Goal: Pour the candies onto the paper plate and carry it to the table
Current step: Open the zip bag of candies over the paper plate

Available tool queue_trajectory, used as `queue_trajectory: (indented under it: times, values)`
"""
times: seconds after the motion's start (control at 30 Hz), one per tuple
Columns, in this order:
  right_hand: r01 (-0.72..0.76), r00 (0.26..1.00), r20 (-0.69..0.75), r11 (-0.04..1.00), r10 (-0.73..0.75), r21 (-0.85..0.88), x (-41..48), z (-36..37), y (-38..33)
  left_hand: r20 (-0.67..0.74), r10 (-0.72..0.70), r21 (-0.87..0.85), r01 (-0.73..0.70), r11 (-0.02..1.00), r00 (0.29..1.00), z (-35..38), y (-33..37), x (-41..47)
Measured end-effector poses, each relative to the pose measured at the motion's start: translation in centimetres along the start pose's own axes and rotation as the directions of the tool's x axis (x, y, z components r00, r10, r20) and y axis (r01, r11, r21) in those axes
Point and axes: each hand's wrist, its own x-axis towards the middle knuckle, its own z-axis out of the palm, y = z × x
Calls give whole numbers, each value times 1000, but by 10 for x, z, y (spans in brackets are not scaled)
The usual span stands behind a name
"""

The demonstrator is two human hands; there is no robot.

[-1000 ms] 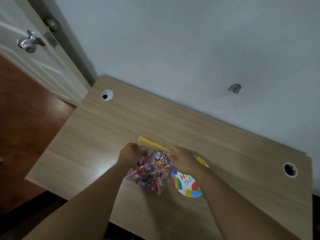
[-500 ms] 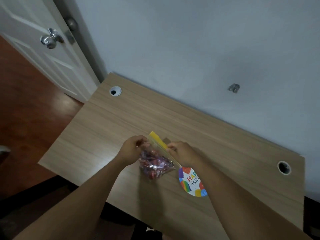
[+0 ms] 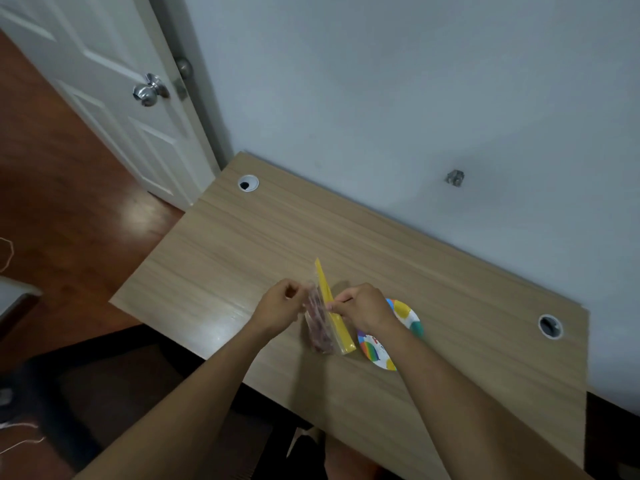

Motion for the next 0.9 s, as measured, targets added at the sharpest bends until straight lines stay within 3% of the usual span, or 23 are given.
queue_trajectory:
  times: [0.1, 0.37, 0.63, 0.9]
  values:
    - [7, 1000, 9, 1000, -7, 14, -11, 10, 0, 158, -83, -127, 104, 987, 984, 12, 6, -21]
    - [14, 998, 62, 990, -23, 138, -38, 18, 19, 288, -154, -321, 247, 914, 945, 21, -10, -34]
    - [-29, 1000, 8, 954, 28, 299, -50, 26, 50, 239, -135, -325, 210, 922, 962, 35, -21, -37]
    - [-36, 994, -97, 983, 54, 181, -60, 19, 42, 174, -110, -197, 144, 970, 979, 46, -14, -40]
